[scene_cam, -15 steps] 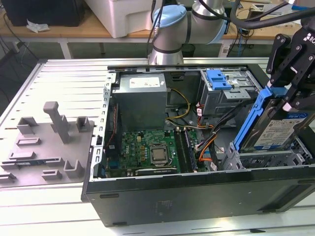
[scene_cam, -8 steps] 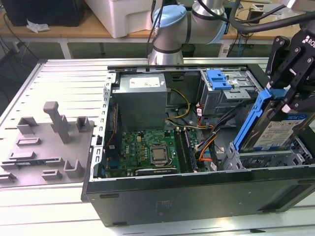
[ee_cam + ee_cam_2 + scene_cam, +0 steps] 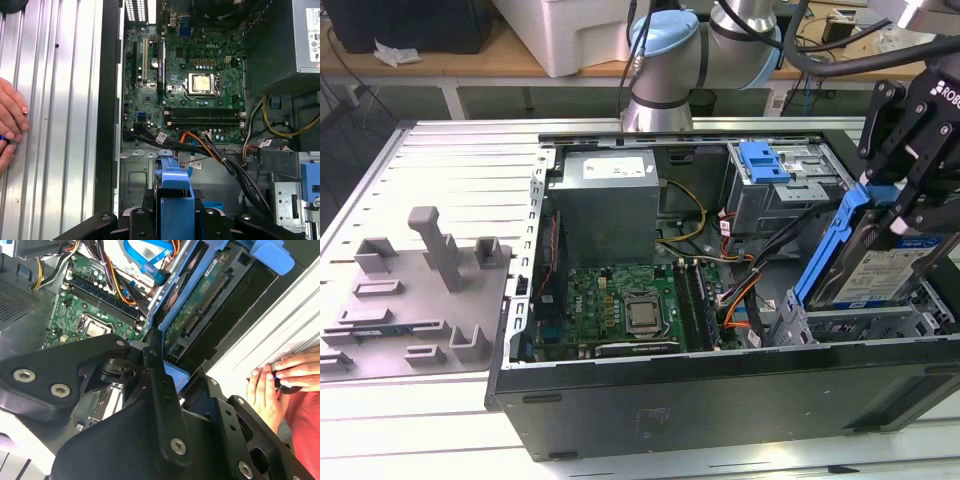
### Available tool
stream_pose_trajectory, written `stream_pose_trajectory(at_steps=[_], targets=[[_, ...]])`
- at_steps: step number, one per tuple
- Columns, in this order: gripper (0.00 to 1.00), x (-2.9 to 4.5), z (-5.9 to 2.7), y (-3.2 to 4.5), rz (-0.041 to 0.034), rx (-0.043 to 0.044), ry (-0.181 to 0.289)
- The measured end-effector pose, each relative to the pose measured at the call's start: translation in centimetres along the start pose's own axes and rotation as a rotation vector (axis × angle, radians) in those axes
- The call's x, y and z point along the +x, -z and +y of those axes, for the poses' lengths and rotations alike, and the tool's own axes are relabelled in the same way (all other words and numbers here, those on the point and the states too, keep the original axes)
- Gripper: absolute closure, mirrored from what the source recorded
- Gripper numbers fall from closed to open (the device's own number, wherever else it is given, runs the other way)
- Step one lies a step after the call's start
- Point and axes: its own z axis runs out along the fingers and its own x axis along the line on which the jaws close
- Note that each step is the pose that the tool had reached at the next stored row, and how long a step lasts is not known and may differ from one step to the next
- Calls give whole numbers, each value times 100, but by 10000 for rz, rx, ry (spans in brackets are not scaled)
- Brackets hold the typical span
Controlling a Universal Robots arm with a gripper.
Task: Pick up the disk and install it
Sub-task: 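Insert the disk into the insertion slot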
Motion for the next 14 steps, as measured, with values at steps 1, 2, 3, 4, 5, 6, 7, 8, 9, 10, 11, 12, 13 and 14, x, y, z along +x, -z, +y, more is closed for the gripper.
stream_pose_trajectory(at_steps=[1, 2, 3, 4, 5, 6, 7, 8, 9, 10, 11, 12, 13, 14], targets=[[63, 0, 0, -4, 0, 5, 0], [63, 0, -1, -12, 1, 14, 0], [63, 0, -2, -20, 2, 24, 0], [63, 0, -3, -24, 1, 29, 0], [63, 0, -4, -29, 2, 35, 0], [63, 0, -4, -33, 2, 40, 0], [63, 0, -4, -38, 2, 46, -1], [63, 0, -5, -44, 2, 53, 0], [63, 0, -6, -50, 3, 60, 0], [63, 0, -7, -54, 2, 66, 0], [63, 0, -7, -56, 3, 68, 0], [63, 0, -7, -58, 4, 71, 0], [63, 0, -7, -59, 2, 72, 0], [63, 0, -7, -59, 3, 72, 0]])
